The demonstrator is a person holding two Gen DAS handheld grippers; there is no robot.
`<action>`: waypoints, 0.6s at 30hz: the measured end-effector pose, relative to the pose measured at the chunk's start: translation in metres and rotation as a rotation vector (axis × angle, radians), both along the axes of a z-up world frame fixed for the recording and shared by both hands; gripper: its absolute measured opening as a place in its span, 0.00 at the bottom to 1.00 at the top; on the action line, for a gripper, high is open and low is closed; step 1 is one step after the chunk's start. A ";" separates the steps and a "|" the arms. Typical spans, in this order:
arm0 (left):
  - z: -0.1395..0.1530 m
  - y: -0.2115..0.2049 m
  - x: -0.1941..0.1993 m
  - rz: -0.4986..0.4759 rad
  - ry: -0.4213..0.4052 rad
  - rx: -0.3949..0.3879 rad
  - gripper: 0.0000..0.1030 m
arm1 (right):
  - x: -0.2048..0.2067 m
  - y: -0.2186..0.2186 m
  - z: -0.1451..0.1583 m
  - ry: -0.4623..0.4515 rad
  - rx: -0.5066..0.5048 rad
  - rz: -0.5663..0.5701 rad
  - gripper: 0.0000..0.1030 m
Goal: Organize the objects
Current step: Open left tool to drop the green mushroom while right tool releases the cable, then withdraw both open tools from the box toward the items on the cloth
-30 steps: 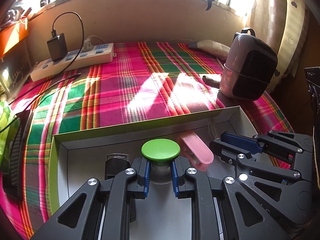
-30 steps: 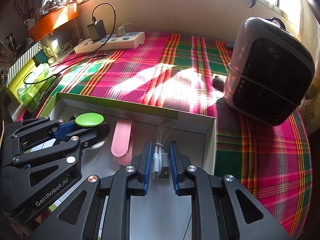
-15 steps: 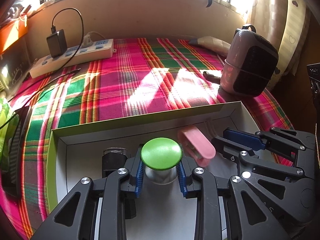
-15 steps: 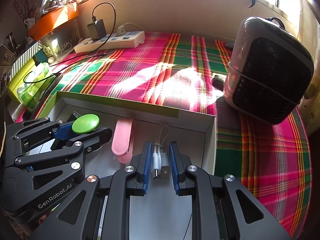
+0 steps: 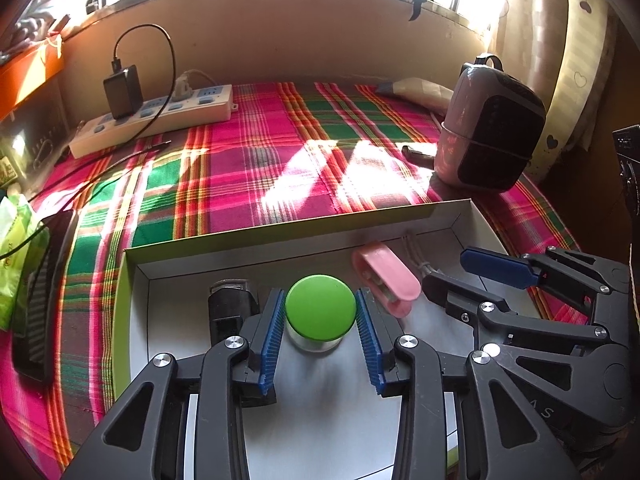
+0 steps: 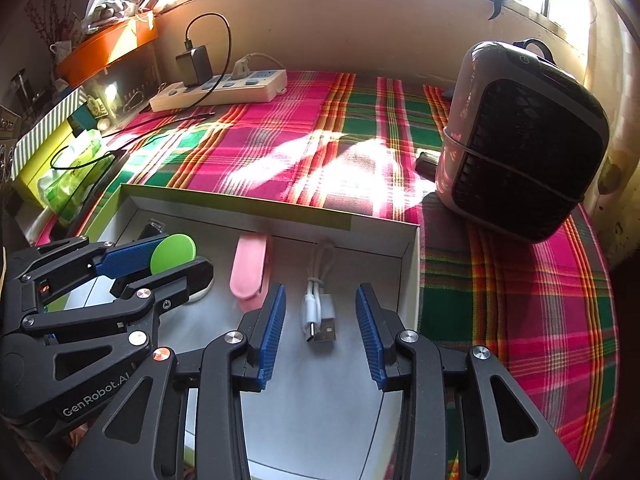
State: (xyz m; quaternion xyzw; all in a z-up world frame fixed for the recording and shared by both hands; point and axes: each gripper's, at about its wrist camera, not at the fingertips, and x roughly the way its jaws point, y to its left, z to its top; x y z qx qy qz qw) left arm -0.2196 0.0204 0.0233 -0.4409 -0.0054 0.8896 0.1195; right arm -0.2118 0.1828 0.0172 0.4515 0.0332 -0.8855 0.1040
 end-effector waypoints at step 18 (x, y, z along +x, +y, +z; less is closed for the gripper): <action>0.017 -0.011 0.036 0.040 0.052 0.000 0.33 | 0.036 0.002 0.019 0.055 -0.045 -0.024 0.38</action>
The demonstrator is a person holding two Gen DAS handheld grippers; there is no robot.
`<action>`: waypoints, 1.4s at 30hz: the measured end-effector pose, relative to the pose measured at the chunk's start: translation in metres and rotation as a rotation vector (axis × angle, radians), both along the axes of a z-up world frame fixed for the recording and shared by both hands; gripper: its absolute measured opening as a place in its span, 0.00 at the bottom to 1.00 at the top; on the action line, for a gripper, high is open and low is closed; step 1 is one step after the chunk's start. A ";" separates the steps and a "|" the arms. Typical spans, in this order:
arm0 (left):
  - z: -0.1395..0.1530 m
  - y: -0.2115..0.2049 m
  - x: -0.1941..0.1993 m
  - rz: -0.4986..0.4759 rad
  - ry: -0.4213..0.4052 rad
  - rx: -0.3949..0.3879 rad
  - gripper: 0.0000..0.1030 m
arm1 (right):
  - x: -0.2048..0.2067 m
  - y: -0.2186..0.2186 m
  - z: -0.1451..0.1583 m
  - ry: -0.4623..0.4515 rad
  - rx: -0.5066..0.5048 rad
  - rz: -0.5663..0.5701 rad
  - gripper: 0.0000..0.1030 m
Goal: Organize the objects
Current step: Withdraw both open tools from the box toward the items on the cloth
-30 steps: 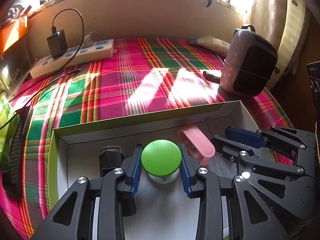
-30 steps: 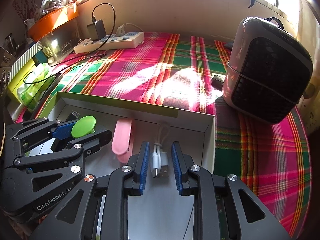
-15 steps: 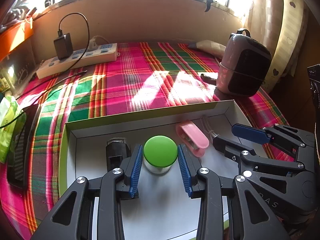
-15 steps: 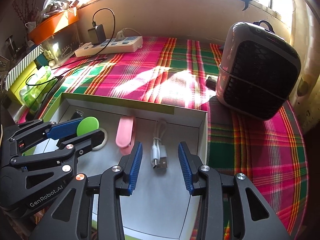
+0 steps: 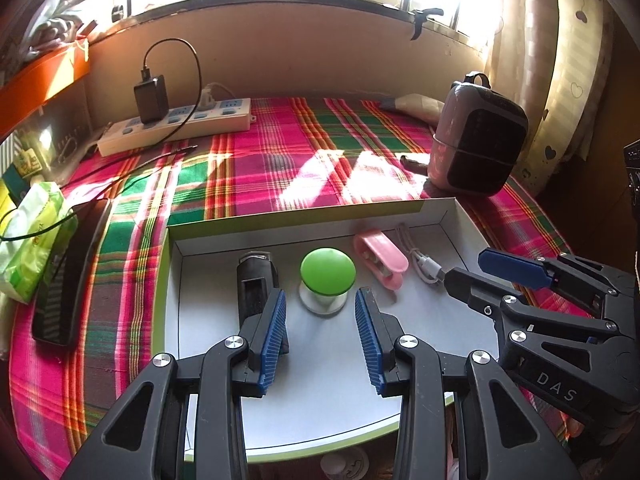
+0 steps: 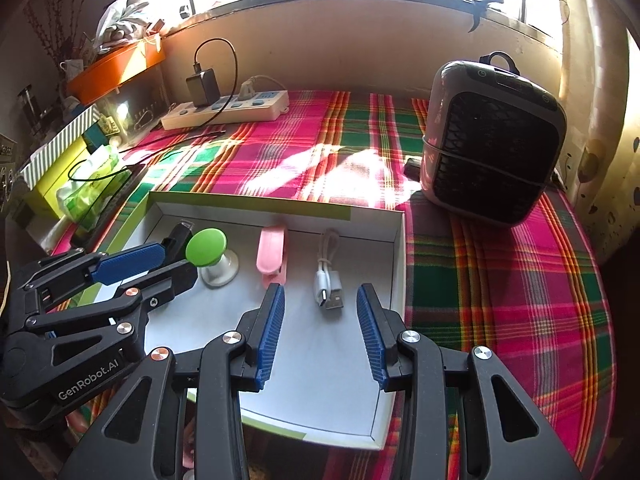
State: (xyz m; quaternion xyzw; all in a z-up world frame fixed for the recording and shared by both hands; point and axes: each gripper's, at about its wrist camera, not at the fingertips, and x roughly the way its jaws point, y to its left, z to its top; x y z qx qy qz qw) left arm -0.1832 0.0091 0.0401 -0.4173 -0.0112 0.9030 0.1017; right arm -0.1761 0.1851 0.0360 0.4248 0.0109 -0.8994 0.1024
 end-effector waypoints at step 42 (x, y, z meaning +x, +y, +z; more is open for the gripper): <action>-0.008 -0.016 0.114 -0.076 0.002 0.117 0.37 | 0.112 -0.005 -0.007 0.070 -0.047 0.046 0.38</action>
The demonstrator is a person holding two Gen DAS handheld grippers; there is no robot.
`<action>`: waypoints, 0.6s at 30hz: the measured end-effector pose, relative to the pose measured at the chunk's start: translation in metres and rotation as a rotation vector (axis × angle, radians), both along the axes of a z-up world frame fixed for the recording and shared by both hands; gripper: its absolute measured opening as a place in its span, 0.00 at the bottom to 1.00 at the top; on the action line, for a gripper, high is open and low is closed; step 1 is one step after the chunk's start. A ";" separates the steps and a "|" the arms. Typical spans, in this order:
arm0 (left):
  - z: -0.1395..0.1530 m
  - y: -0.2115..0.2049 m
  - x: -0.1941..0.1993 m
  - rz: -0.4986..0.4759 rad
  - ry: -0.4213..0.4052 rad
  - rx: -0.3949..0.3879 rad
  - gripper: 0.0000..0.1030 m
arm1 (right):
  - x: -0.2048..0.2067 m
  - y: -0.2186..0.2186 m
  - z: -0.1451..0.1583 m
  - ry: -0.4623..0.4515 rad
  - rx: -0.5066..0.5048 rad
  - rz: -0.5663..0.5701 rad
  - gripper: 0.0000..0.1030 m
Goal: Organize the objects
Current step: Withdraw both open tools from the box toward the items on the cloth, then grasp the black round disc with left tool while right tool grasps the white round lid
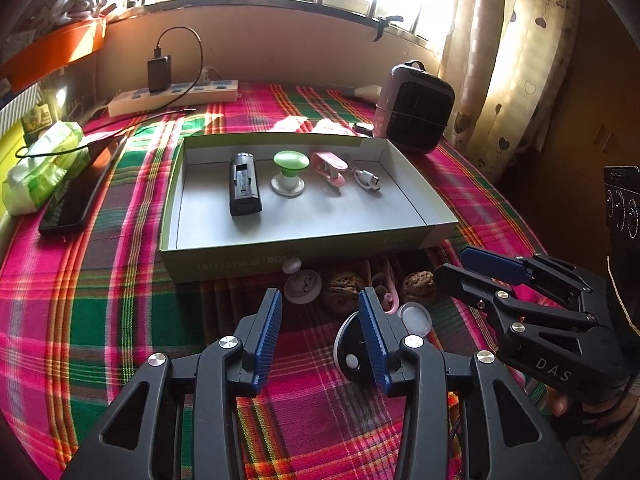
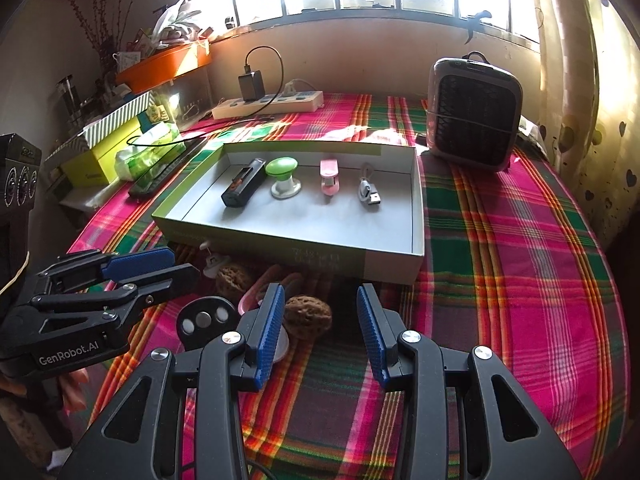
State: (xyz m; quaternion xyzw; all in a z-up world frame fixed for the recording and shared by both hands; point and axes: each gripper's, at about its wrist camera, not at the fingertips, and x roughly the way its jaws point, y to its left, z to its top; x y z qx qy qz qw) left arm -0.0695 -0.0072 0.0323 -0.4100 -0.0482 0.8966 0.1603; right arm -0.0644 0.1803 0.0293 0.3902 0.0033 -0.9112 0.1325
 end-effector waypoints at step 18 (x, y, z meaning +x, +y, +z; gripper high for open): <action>-0.021 0.013 -0.002 -0.042 -0.080 0.015 0.38 | 0.007 0.001 -0.008 -0.023 0.007 0.005 0.39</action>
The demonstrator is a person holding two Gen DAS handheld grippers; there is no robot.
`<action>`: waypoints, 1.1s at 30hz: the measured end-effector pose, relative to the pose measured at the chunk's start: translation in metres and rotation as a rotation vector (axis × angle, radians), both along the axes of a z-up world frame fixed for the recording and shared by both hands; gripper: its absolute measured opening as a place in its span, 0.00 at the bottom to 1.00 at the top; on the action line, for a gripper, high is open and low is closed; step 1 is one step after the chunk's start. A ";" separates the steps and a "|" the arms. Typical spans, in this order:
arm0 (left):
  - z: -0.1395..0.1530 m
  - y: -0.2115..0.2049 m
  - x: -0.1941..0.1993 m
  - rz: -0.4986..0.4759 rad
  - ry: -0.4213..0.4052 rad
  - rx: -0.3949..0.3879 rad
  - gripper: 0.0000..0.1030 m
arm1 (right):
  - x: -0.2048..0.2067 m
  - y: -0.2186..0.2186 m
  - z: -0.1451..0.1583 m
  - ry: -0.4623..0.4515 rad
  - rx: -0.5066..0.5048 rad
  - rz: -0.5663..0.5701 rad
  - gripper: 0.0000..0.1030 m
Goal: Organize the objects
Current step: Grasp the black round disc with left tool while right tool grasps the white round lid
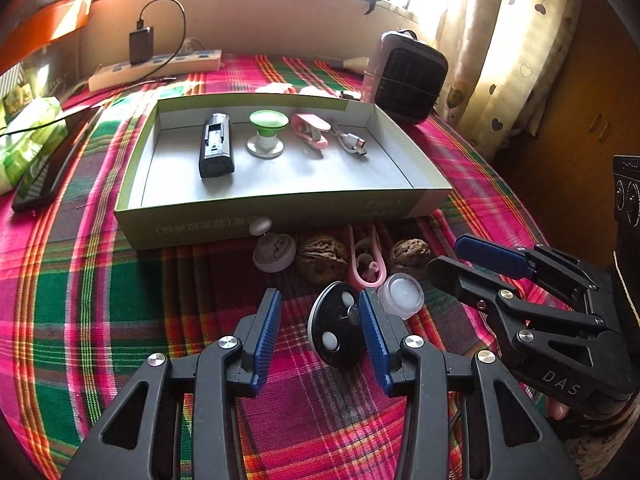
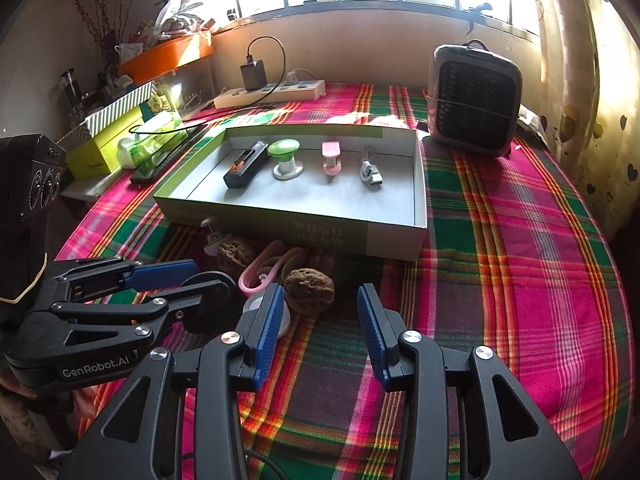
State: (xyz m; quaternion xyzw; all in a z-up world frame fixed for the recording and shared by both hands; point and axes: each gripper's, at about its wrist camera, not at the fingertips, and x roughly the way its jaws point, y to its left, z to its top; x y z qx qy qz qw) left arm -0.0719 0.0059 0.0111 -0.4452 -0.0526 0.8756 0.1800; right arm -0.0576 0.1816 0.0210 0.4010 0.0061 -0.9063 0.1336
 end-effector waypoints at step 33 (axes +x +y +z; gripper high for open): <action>-0.002 -0.046 0.006 0.112 0.015 0.013 0.22 | 0.006 -0.027 -0.010 -0.046 0.006 0.066 0.39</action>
